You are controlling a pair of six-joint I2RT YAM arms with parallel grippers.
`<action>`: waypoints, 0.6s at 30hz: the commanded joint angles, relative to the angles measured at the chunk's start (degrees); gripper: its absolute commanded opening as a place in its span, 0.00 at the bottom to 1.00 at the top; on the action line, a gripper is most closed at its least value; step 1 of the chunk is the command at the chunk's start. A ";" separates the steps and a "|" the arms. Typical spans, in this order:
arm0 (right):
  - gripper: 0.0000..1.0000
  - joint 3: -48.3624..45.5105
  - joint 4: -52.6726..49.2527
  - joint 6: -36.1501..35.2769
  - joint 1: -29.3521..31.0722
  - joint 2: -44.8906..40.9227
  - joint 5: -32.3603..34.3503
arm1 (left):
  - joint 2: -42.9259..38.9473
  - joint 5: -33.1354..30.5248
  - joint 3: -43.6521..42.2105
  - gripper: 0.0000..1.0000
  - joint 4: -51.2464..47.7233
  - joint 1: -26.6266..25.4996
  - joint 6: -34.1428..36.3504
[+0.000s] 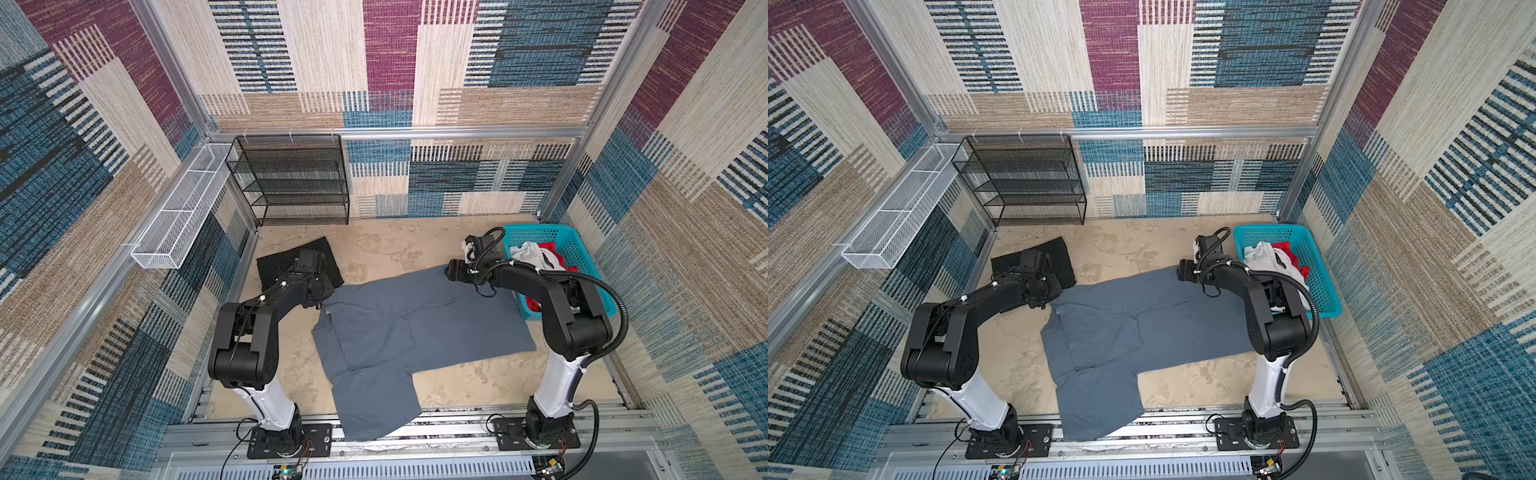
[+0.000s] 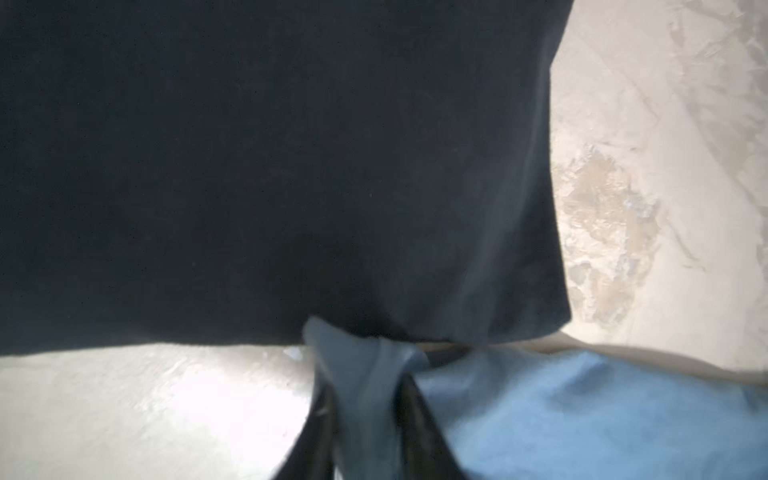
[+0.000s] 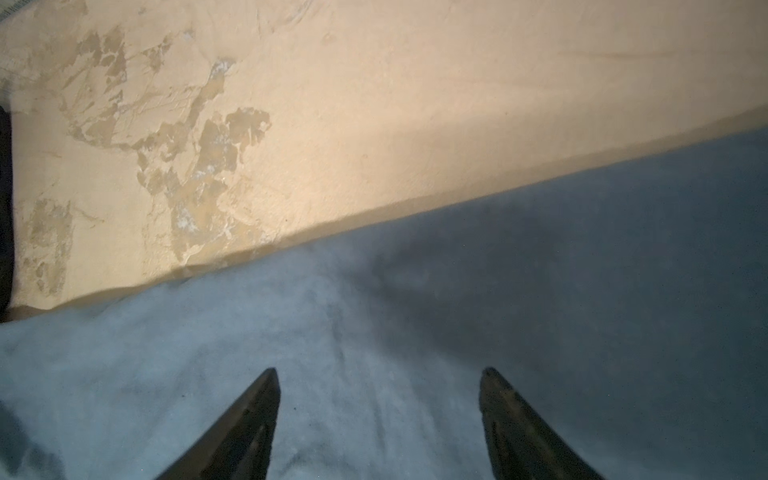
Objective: Fold and stack the t-shirts
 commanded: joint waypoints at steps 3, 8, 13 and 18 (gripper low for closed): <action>0.77 0.13 1.18 -0.23 -0.49 0.91 -0.78 | -2.58 -0.80 -0.50 0.00 -1.31 -0.02 1.16; 0.77 -0.78 4.44 0.09 -1.32 1.85 -2.19 | -9.01 -2.83 -0.10 0.00 -3.35 -0.02 3.51; 0.77 0.26 6.23 0.66 -1.33 3.67 -4.59 | -10.10 -5.31 4.48 0.00 -4.42 0.04 7.22; 0.77 3.44 7.03 1.67 -1.33 7.87 -4.80 | -3.89 -7.69 13.69 0.00 -5.68 0.57 11.12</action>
